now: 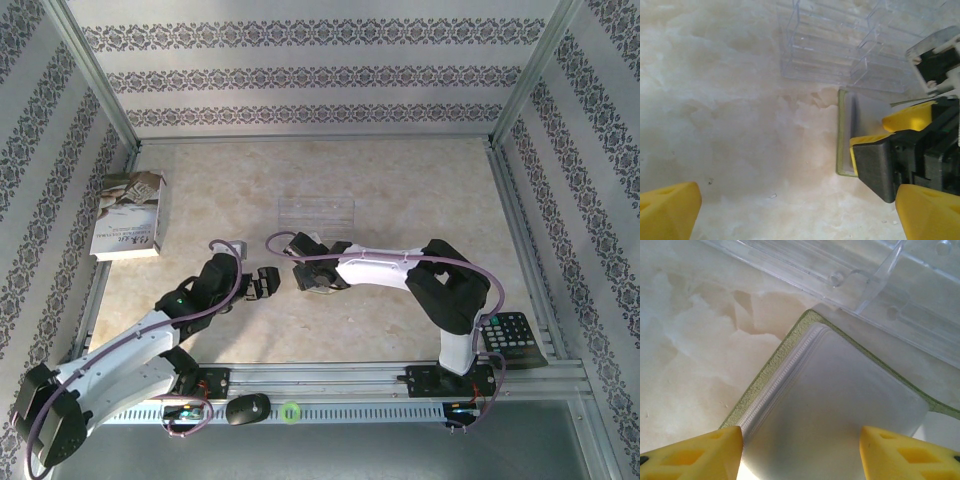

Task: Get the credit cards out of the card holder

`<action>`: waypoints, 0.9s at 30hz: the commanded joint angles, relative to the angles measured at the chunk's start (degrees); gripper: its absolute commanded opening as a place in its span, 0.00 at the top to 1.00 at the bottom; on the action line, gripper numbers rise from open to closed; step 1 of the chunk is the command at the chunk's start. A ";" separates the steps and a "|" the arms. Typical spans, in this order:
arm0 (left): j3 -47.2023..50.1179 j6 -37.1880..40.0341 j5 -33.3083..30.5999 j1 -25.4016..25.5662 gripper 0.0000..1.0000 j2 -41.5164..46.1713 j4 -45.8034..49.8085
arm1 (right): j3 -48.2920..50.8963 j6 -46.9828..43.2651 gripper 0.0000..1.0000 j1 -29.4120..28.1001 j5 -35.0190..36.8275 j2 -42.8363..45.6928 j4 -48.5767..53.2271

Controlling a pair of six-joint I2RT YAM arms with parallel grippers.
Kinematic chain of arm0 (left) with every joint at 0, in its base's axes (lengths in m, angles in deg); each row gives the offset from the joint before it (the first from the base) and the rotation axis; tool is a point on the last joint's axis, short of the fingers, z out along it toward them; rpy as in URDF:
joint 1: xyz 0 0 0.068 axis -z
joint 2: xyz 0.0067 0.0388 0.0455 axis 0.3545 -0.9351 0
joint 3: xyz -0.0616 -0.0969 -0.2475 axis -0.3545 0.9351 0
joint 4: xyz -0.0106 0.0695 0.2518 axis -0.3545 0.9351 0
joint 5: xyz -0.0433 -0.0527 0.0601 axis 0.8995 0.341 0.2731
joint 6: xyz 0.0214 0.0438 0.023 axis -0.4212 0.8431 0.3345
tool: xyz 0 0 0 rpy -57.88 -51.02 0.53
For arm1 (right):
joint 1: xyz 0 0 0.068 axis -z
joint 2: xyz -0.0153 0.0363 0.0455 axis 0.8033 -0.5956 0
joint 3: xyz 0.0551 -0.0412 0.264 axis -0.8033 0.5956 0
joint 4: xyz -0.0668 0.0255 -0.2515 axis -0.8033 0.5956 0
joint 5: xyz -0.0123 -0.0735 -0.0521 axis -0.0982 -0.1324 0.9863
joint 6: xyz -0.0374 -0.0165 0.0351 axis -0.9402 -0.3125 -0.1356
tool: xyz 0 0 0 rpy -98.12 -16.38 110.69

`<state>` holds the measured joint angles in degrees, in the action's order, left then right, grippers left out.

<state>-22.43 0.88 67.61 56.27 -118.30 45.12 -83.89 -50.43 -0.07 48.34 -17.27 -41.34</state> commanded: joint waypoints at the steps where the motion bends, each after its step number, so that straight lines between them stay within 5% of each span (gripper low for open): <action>1: -0.06 1.62 -0.96 -0.95 0.00 0.57 1.23 | 0.29 -0.58 0.35 -0.63 -1.48 -2.26 2.80; 8: -0.03 1.93 0.30 -1.39 0.01 0.44 1.02 | 1.21 -1.51 0.39 -1.15 -2.49 -2.45 3.06; 19: 0.18 2.22 2.77 -1.67 0.07 0.03 -0.12 | 3.77 -3.15 0.86 -1.07 -4.44 -0.88 -1.62; 22: 0.73 2.12 4.22 -1.75 0.13 -0.77 -1.54 | 5.13 -4.47 0.99 -1.04 -7.18 1.05 -5.65; 27: 1.20 1.86 6.82 -1.75 0.32 -2.30 -3.71 | 7.65 -4.47 1.00 -1.23 -13.68 4.08 -12.93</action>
<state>-21.84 2.43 72.14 55.37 -120.03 43.87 -78.49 -54.28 -0.34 43.90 -14.27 -49.98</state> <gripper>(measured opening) 0.702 0.050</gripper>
